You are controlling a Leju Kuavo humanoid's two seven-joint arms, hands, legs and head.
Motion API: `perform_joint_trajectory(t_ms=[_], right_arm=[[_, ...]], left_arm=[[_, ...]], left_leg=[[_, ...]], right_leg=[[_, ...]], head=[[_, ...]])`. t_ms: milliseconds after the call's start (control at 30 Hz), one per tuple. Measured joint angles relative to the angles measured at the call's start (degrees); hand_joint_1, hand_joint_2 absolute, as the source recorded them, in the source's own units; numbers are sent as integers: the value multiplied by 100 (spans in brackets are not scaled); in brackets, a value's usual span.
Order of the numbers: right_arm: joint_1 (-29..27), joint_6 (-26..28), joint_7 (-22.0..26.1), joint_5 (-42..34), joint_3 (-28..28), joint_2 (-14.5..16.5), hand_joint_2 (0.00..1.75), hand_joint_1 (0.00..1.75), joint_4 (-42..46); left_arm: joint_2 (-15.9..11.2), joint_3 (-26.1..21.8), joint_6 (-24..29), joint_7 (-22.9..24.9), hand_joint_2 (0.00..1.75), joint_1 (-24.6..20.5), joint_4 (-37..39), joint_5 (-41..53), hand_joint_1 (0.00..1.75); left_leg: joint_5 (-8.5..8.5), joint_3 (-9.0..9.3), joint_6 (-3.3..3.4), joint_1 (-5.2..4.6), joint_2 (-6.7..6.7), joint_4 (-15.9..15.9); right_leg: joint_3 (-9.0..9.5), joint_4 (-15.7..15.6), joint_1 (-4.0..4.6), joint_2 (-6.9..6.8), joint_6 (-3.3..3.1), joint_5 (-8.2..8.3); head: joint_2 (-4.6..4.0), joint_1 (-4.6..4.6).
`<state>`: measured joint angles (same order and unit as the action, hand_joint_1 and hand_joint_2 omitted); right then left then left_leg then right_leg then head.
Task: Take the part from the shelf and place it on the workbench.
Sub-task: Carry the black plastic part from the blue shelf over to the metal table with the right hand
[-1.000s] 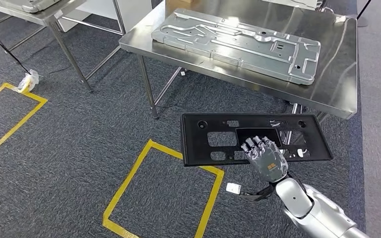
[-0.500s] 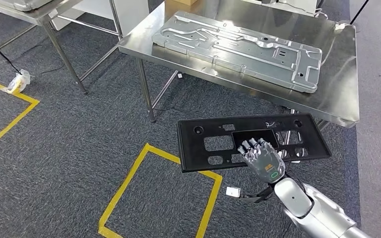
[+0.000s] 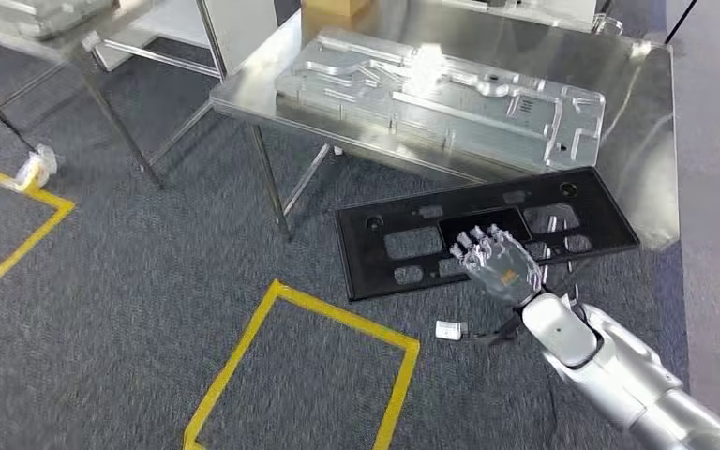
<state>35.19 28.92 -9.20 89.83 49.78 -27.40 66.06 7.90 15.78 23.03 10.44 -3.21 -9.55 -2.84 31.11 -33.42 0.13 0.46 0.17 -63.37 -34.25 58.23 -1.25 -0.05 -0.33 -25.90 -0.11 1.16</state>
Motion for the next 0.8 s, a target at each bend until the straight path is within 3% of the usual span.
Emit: perform_joint_trajectory(t_ms=[67, 100, 133, 167, 233, 300, 400, 467, 533, 600, 633, 667, 733, 800], right_arm=[[27, -8, 9, 0, -12, -5, 175, 175, 9], [28, -11, 16, 0, -13, -8, 175, 175, 13], [24, -13, 22, 0, -13, -10, 175, 175, 15], [22, -14, 26, 0, -14, -11, 175, 175, 15], [25, -16, 28, 0, -19, -11, 175, 175, 23], [32, -20, 28, 0, -29, -14, 175, 175, 38], [25, -30, 28, 0, -50, -27, 175, 175, 62], [30, -31, 22, 0, -59, -35, 175, 175, 74], [40, -28, -9, 0, -62, -41, 175, 175, 81], [26, -25, -55, 0, -62, -42, 175, 175, 79], [16, -22, -72, 0, -62, -42, 175, 175, 78], [10, -20, -85, 0, -63, -42, 175, 175, 77], [15, -15, -98, 0, -69, -42, 175, 175, 76], [31, -10, -99, 0, -79, -42, 175, 175, 72]], left_arm=[[-1, -1, -1, -1, 175, 1, 0, 2, 0], [-1, -2, -1, 0, 175, 11, 0, 1, 0], [-2, -2, -1, 1, 175, 24, 0, 1, 0], [-3, -2, -1, 1, 175, 36, 0, 0, 0], [-10, -2, -1, 1, 175, 50, 1, -1, 0], [-15, -3, -2, 1, 175, 45, 2, -1, 0], [-16, -4, -3, 2, 175, 30, 2, 2, 0], [-17, -4, -2, 3, 175, 39, 2, 13, 0], [-17, -4, 1, -4, 175, 29, 2, 23, 0], [-18, -4, 3, -19, 175, 23, 2, 25, 0], [-20, -4, 7, -28, 175, 26, 2, 25, 0], [-22, -4, 11, -36, 175, 30, 2, 25, 0], [-25, -4, 24, -57, 175, 33, 2, 26, 0], [-26, -4, 37, -79, 175, 19, 2, 30, 0]], left_leg=[[239, -475, -26, 7, 0, -787], [263, -693, -32, 9, 0, -1073], [168, -818, -31, 9, 0, -1156], [-41, -837, -21, 9, 0, -1022], [-567, -628, 22, 4, -4, -322], [-767, -417, 68, -14, -10, 235], [-680, -332, 180, -24, -13, 416], [-655, -229, 261, -13, -18, 491], [-620, -140, 309, -10, -23, 529], [-562, -83, 326, -15, -30, 528], [-528, -48, 325, -18, -34, 525], [-492, -2, 321, -19, -37, 522], [-408, 113, 299, -22, -39, 521], [-340, 189, 254, -26, -38, 533]], right_leg=[[63, -1, 10, 4, -45, -58], [101, 2, 17, 12, -51, -93], [147, 5, 21, 22, -49, -131], [201, 10, 24, 34, -42, -175], [306, 22, 29, 50, -10, -270], [338, 33, 50, 68, 50, -340], [341, 53, 58, 73, 157, -340], [281, 235, 44, 54, 208, -409], [-39, 811, 37, 38, 246, -644], [-498, 1469, 35, 36, 273, -849], [-645, 1595, 34, 35, 276, -818], [-678, 1494, 34, 35, 272, -658], [-475, 789, 43, 27, 228, -118], [-273, 191, 90, 3, 159, 111]], head=[[0, -4], [0, -4], [0, -4], [0, -4], [0, -2], [0, -1], [0, -3], [0, 2], [0, 7], [0, 6], [0, 5], [0, 5], [0, 7], [0, 5]])
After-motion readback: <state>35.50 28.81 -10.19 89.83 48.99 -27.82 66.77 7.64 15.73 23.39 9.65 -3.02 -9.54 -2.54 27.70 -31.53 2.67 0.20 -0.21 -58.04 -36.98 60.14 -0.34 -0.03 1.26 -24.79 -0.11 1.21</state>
